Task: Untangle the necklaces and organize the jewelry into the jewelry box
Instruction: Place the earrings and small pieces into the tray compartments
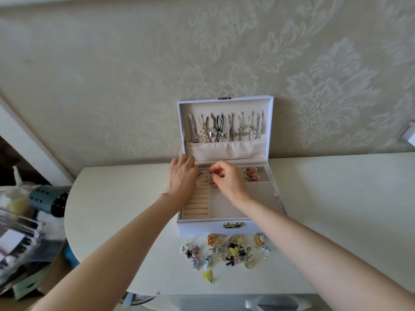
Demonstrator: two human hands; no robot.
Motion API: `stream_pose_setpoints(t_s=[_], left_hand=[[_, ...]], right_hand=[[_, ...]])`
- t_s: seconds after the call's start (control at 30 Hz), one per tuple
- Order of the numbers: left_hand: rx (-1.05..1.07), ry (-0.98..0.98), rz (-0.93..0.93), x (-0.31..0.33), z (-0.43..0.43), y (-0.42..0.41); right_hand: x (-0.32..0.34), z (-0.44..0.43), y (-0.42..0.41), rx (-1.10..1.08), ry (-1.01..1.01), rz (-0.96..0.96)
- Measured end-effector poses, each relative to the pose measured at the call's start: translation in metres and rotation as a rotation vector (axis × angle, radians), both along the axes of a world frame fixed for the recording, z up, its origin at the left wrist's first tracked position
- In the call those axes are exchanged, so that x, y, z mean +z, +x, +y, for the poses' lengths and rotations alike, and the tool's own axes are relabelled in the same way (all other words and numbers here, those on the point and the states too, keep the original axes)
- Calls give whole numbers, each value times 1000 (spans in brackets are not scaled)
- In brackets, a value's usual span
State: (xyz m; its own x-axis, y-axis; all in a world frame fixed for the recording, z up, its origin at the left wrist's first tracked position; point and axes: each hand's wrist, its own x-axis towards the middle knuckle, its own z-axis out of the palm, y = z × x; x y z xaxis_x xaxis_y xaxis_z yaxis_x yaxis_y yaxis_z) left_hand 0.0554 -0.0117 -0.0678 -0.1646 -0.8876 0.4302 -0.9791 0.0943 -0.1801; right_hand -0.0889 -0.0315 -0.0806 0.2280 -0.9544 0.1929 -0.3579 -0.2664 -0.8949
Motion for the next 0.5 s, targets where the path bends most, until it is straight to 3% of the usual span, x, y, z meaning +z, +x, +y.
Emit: stream_pose_setpoints(t_s=[0.07, 0.27, 0.5], left_hand=[[11, 9, 6, -4, 3, 2], [-11, -104, 251, -12, 8, 7], [-75, -138, 256, -18, 8, 12]], right_hand=[[2, 0, 1, 0, -15, 14], [8, -5, 8, 9, -77, 86], [7, -6, 15, -32, -118, 115]])
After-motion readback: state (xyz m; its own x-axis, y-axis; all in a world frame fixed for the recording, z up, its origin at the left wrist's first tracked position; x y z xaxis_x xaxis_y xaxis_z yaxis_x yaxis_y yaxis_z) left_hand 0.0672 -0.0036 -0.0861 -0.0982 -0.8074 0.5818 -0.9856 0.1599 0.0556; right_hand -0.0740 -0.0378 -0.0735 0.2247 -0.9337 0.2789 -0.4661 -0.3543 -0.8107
